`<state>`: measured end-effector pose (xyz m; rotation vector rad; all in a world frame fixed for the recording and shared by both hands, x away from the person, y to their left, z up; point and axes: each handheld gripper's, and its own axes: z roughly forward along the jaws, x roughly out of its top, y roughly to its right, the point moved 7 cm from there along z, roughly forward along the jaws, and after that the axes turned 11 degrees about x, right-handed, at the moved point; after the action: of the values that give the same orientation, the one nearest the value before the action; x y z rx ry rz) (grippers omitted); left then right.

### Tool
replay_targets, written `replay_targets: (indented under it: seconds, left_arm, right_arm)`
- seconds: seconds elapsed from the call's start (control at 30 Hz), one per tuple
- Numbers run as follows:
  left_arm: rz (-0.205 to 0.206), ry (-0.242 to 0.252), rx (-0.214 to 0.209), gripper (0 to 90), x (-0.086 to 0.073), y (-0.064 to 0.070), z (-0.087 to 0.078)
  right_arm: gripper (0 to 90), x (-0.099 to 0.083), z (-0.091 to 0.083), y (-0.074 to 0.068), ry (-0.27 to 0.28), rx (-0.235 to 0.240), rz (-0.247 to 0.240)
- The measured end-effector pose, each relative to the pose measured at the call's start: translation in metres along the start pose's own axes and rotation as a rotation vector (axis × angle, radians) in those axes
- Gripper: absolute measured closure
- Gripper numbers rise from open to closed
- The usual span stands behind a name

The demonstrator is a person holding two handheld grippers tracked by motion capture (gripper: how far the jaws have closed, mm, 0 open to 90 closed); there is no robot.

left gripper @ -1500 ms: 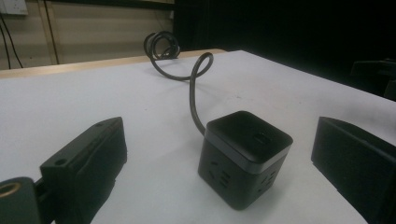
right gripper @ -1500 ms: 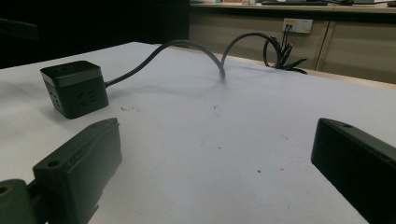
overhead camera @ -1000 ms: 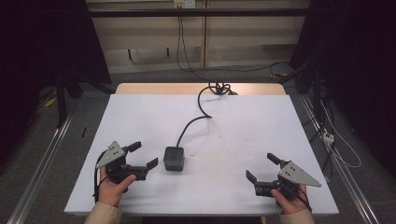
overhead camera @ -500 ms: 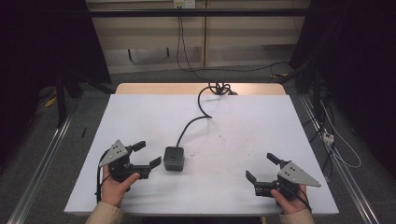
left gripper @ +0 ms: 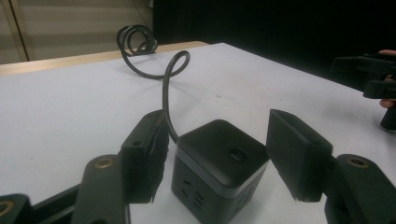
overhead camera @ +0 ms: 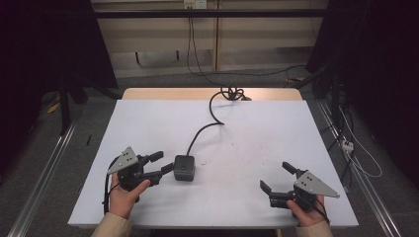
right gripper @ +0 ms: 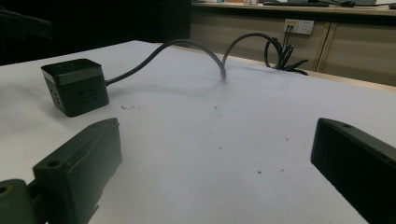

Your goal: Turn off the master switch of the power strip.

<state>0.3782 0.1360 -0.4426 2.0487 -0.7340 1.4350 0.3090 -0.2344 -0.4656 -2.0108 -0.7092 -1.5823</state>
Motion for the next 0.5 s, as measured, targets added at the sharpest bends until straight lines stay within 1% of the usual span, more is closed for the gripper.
replay_targets:
  seconds: [0.1, 0.23, 0.4, 0.5]
  left_arm:
    - [0.001, -0.012, -0.015, 47.0, -0.0008, 0.0023, 0.0022]
    - [-0.015, -0.020, -0.026, 54.3, -0.0014, 0.0025, 0.0039]
    - [-0.024, -0.026, -0.037, 56.8, -0.0011, 0.0027, 0.0057]
    - [-0.026, -0.030, -0.037, 58.0, -0.0009, 0.0029, 0.0067]
  right_arm:
    - [1.4, 0.0000, 0.0000, 0.0000, 0.000, 0.000, -0.001]
    - [1.5, -0.0002, 0.0000, 0.0000, -0.002, 0.000, -0.001]
    - [1.4, -0.0005, 0.0002, -0.0002, -0.006, 0.002, 0.000]
    - [1.5, -0.0006, 0.0002, -0.0004, -0.007, 0.003, 0.000]
